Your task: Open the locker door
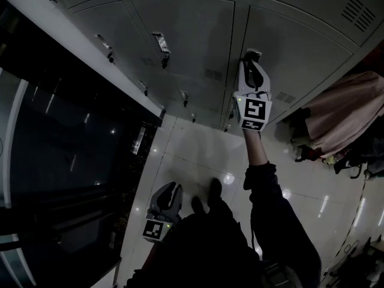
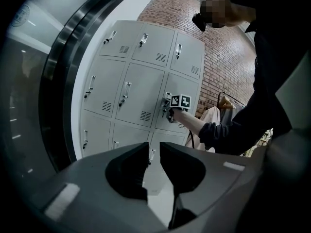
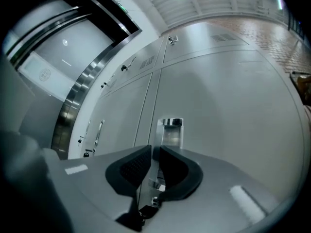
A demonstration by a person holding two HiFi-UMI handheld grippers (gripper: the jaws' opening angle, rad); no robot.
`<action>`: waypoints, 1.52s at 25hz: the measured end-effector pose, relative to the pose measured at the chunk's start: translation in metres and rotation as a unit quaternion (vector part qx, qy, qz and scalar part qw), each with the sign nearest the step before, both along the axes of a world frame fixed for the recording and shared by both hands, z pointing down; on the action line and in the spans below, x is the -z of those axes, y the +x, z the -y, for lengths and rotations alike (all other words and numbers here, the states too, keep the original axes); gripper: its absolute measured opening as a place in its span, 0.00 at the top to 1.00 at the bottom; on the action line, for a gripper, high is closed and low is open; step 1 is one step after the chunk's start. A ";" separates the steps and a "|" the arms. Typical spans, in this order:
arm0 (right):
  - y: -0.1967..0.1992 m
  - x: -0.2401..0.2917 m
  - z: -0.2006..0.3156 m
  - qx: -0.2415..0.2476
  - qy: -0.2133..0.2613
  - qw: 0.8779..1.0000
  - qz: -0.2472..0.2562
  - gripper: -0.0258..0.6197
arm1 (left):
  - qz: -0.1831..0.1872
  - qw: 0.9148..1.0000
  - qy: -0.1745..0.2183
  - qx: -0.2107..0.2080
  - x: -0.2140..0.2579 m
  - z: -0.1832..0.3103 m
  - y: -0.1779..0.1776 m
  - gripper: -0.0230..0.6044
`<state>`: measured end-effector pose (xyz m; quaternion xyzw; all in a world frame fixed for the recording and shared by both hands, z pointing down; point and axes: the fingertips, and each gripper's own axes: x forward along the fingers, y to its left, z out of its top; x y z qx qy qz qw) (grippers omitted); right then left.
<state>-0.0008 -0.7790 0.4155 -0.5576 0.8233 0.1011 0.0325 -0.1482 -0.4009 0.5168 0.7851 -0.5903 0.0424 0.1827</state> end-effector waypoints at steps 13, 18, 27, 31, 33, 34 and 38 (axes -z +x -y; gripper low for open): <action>0.056 0.014 -0.178 0.059 0.023 0.997 0.032 0.96 | -0.031 0.997 0.004 -0.072 -0.014 -0.060 0.032 0.84; 0.123 0.000 -0.255 -0.015 -0.003 1.000 -0.005 0.96 | -0.039 0.993 0.022 -0.107 -0.011 -0.120 0.037 0.84; 0.094 -0.006 -0.510 -0.009 -0.040 0.999 0.016 0.96 | -0.040 0.986 0.047 -0.156 -0.003 -0.251 0.037 0.84; 0.056 -0.043 -0.614 0.009 -0.108 0.994 0.029 0.96 | -0.048 0.983 0.050 -0.169 0.005 -0.290 0.040 0.84; 0.043 -0.055 -0.650 0.009 -0.132 0.990 0.040 0.96 | -0.050 0.982 0.045 -0.178 0.005 -0.304 0.044 0.84; 0.038 -0.056 -0.663 0.009 -0.136 0.990 0.040 0.96 | -0.051 0.980 0.047 -0.184 0.006 -0.309 0.046 0.84; 0.039 -0.040 -0.693 0.007 -0.121 0.992 0.033 0.96 | -0.057 0.976 0.049 -0.203 0.006 -0.329 0.063 0.84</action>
